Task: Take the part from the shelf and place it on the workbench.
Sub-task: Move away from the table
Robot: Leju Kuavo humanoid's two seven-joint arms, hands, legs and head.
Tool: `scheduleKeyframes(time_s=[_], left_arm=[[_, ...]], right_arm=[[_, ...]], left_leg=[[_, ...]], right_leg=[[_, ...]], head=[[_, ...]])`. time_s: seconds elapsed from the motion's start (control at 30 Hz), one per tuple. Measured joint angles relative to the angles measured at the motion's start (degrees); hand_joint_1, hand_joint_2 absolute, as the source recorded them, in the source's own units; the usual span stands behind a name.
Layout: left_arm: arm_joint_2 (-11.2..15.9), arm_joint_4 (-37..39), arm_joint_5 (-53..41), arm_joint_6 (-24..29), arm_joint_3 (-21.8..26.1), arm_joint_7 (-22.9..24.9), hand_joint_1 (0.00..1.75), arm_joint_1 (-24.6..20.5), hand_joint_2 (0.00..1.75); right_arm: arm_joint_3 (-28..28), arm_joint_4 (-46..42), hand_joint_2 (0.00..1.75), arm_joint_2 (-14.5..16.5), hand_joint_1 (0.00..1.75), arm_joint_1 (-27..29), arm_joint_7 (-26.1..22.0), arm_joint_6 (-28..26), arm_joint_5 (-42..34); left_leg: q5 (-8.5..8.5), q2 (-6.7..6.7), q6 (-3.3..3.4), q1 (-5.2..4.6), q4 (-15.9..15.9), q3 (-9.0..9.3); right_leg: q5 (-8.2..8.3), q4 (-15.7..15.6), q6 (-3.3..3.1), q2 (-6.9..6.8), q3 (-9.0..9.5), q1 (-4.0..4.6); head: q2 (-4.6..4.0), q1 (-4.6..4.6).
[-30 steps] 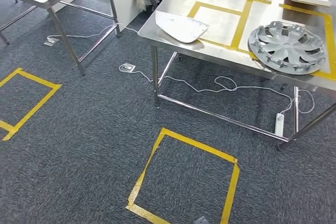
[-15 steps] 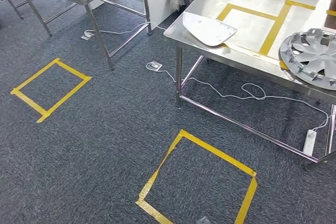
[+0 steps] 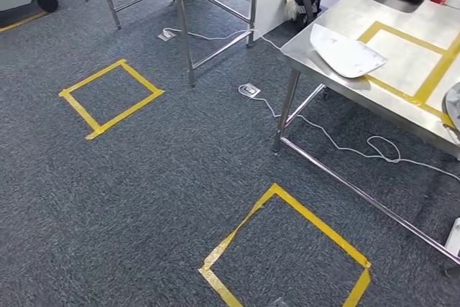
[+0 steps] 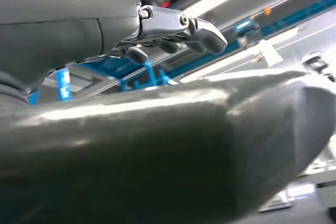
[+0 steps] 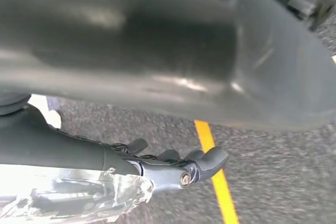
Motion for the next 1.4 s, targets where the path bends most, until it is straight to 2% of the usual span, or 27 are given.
scheduleKeyframes(time_s=[0.03,0.07,0.13,0.17,0.2,0.27,0.33,0.37,0.4,0.43,0.5,0.57,0.63,0.67,0.73,0.77,0.83,0.87,0.93,1.0,1.07,1.13,1.17,1.23,1.3,1.37,1.4], left_arm=[[0.0,0.0,0.0,0.0,-0.1,0.0,0.00,-0.1,0.00],[-0.1,0.0,0.0,0.0,-0.2,0.1,0.00,-0.2,0.00],[-0.2,0.0,0.0,0.0,-0.4,0.1,0.00,-0.3,0.00],[-0.3,0.0,0.0,0.0,-0.5,0.1,0.00,-0.3,0.00],[-0.3,0.0,0.0,0.0,-0.5,0.1,0.00,-0.3,0.00],[-0.3,0.0,0.0,0.0,-0.6,0.3,0.00,-0.4,0.00],[-0.2,0.0,0.0,0.0,-0.7,0.4,0.00,-0.6,0.00],[-0.2,0.0,0.0,0.0,-0.8,0.5,0.00,-0.6,0.00],[-0.1,0.0,0.0,0.0,-0.9,0.5,0.00,-0.6,0.00],[0.0,0.0,0.0,0.0,-0.9,0.5,0.00,-0.5,0.00],[0.2,0.0,0.0,0.0,-1.0,0.5,0.00,-0.7,0.00],[0.1,0.0,0.0,-0.1,-1.3,0.6,0.00,-1.2,0.00],[-0.1,0.1,0.0,-0.2,-1.7,0.6,0.00,-1.2,0.00],[-0.1,0.1,0.0,-0.2,-1.8,0.6,0.00,-1.2,0.00],[-0.1,0.1,-0.1,-0.2,-1.9,0.6,0.00,-1.2,0.00],[0.0,0.1,-0.1,-0.2,-1.9,0.6,0.00,-1.3,0.00],[0.0,0.1,-0.2,-0.2,-1.9,0.6,0.00,-1.7,0.00],[0.0,0.1,-0.2,-0.2,-2.0,0.5,0.00,-1.8,0.00],[0.2,0.2,-0.2,-0.2,-2.0,0.5,0.00,-1.8,0.00],[0.5,0.2,-0.2,-0.2,-2.0,0.5,0.00,-2.0,0.00],[0.6,0.2,-0.2,-0.2,-2.1,0.5,0.00,-2.5,0.00],[0.5,0.3,-0.2,-0.1,-2.5,0.5,0.00,-2.7,0.00],[0.4,0.4,-0.2,-0.1,-2.6,0.5,0.00,-2.7,0.00],[0.5,0.5,-0.2,-0.1,-2.8,0.5,0.00,-2.8,0.00],[0.5,0.6,-0.2,-0.1,-2.9,0.5,0.00,-3.1,0.00],[0.5,0.6,-0.2,0.0,-3.0,0.5,0.00,-3.4,0.00],[0.6,0.7,-0.2,0.0,-3.0,0.5,0.00,-3.4,0.00]], right_arm=[[0.0,0.0,0.00,0.0,0.00,0.0,0.0,0.0,0.0],[0.0,0.0,0.00,0.0,0.00,0.1,0.0,0.0,0.0],[0.0,0.0,0.00,0.0,0.00,0.2,0.0,0.0,-0.1],[0.0,0.0,0.00,0.0,0.00,0.3,0.0,0.0,-0.1],[0.0,0.0,0.00,0.0,0.00,0.3,0.0,0.0,-0.1],[0.0,0.0,0.00,0.0,0.00,0.3,0.0,0.0,-0.1],[0.0,0.0,0.00,0.0,0.00,0.2,0.0,0.0,-0.1],[0.0,0.0,0.00,0.0,0.00,0.2,0.0,0.0,-0.1],[0.0,0.0,0.00,0.0,0.00,0.2,0.0,0.0,-0.1],[0.0,0.0,0.00,0.0,0.00,0.1,0.0,0.0,-0.1],[0.0,0.0,0.00,0.0,0.00,0.1,0.0,0.0,-0.1],[0.0,0.0,0.00,-0.1,0.00,0.2,0.0,0.0,-0.1],[0.0,0.0,0.00,-0.1,0.00,0.4,0.0,0.0,-0.1],[0.0,0.0,0.00,-0.1,0.00,0.4,0.0,0.0,-0.1],[0.0,0.0,0.00,-0.2,0.00,0.3,0.0,0.0,-0.1],[0.0,0.0,0.00,-0.2,0.00,0.3,0.0,0.0,-0.1],[0.0,0.0,0.00,-0.2,0.00,0.2,0.0,0.1,-0.1],[0.0,0.0,0.00,-0.2,0.00,0.2,0.0,0.1,-0.1],[0.0,0.0,0.00,-0.3,0.00,0.1,0.0,0.2,-0.1],[0.0,0.0,0.00,-0.3,0.00,0.0,0.0,0.2,-0.1],[0.0,0.0,0.00,-0.3,0.00,0.0,0.0,0.2,-0.1],[0.0,0.0,0.00,-0.3,0.00,0.1,0.0,0.2,-0.1],[0.0,0.0,0.00,-0.3,0.00,0.2,0.0,0.2,-0.1],[0.0,0.0,0.00,-0.3,0.00,0.2,0.0,0.2,-0.1],[0.0,0.0,0.00,-0.3,0.00,0.2,0.0,0.2,-0.1],[0.0,0.0,0.00,-0.3,0.00,0.1,0.0,0.2,-0.1],[0.0,0.0,0.00,-0.3,0.00,0.1,0.0,0.2,-0.2]], left_leg=[[0.04,-0.66,0.20,0.04,0.0,-0.05],[0.07,-1.38,0.35,0.02,0.0,-0.12],[0.11,-3.01,0.46,-0.04,0.0,-0.21],[0.13,-3.88,0.45,-0.04,0.0,-0.21],[0.15,-4.73,0.43,0.00,0.1,-0.19],[0.27,-6.33,0.20,0.08,0.1,-0.24],[0.61,-7.84,-0.39,0.26,0.1,-0.64],[0.87,-8.60,-0.82,0.39,0.0,-0.89],[1.15,-9.34,-1.24,0.56,-0.2,-1.07],[1.18,-8.95,-1.56,0.61,-0.1,-1.28],[-0.44,-5.59,-2.01,0.37,2.4,-2.68],[-4.14,-1.88,-2.36,0.22,9.4,-6.06],[-6.30,-1.07,-2.64,0.33,15.4,-8.81],[-5.89,-0.96,-2.72,0.36,15.6,-8.74],[-2.76,0.13,-2.82,0.38,9.7,-5.08],[-1.46,1.59,-2.87,0.24,5.6,-2.64],[-0.24,3.34,-2.30,-0.01,0.3,0.37],[-0.41,3.26,-1.89,-0.17,-0.3,0.58],[-0.37,1.61,-1.01,-0.15,-0.3,0.48],[-0.20,0.31,-0.33,0.04,-0.4,0.45],[-0.07,-0.91,0.18,0.16,-0.4,0.36],[-0.05,-2.35,0.35,0.14,-0.4,0.27],[-0.05,-3.16,0.35,0.14,-0.4,0.27],[-0.06,-4.82,0.29,0.25,-0.3,0.35],[-0.10,-6.37,-0.01,0.37,-0.2,0.30],[0.04,-7.68,-0.60,0.42,0.0,-0.10],[0.23,-8.34,-0.99,0.46,-0.1,-0.32]], right_leg=[[-1.85,3.6,0.18,2.11,-1.63,-0.11],[-3.63,7.8,0.20,3.10,-3.61,-0.13],[-4.80,12.9,0.12,3.58,-6.42,-0.12],[-3.72,12.3,0.01,3.68,-6.43,-0.13],[-1.70,9.5,-0.14,4.09,-5.28,-0.17],[2.19,1.4,-0.38,7.03,-1.69,-0.54],[3.44,-3.0,-0.52,9.37,0.49,-0.80],[3.32,-3.3,-0.65,9.33,0.70,-0.76],[3.49,-3.4,-0.92,8.52,0.81,-0.66],[3.70,-3.6,-1.31,7.71,0.87,-0.65],[4.12,-4.2,-2.06,5.96,1.08,-0.68],[4.21,-4.4,-2.43,4.12,1.05,-0.50],[4.17,-4.4,-2.50,2.20,0.91,-0.41],[4.14,-4.4,-2.49,1.29,0.87,-0.39],[3.99,-4.4,-2.28,-0.39,0.96,-0.36],[3.84,-4.3,-2.07,-1.13,1.02,-0.22],[3.35,-4.2,-1.55,-2.46,1.09,0.18],[3.06,-4.2,-1.33,-3.07,1.11,0.37],[2.54,-4.3,-0.93,-3.97,1.37,0.31],[0.82,-2.1,-0.36,-1.59,0.80,0.05],[-3.00,5.1,0.00,2.24,-2.48,-0.13],[-5.85,12.6,-0.02,3.53,-6.38,-0.14],[-5.65,13.7,-0.09,3.66,-7.18,-0.14],[-2.06,9.0,-0.26,4.36,-5.46,-0.29],[2.10,0.9,-0.21,7.05,-1.88,-0.78],[3.59,-2.9,-0.15,8.67,-0.04,-1.08],[3.59,-3.1,-0.24,8.35,0.13,-0.99]], head=[[0.00,0.08],[0.00,0.10],[0.00,0.12],[0.00,0.11],[0.00,0.12],[0.00,0.09],[0.00,0.07],[0.00,0.05],[0.00,0.07],[0.00,0.03],[0.00,-0.17],[0.00,-0.36],[0.00,-0.39],[0.00,-0.38],[0.00,-0.39],[0.00,-0.39],[0.00,-0.27],[0.00,-0.20],[0.00,-0.11],[0.00,-0.04],[0.00,0.08],[0.00,0.09],[0.00,0.08],[0.00,0.09],[0.00,0.08],[0.00,0.03],[0.00,0.00]])
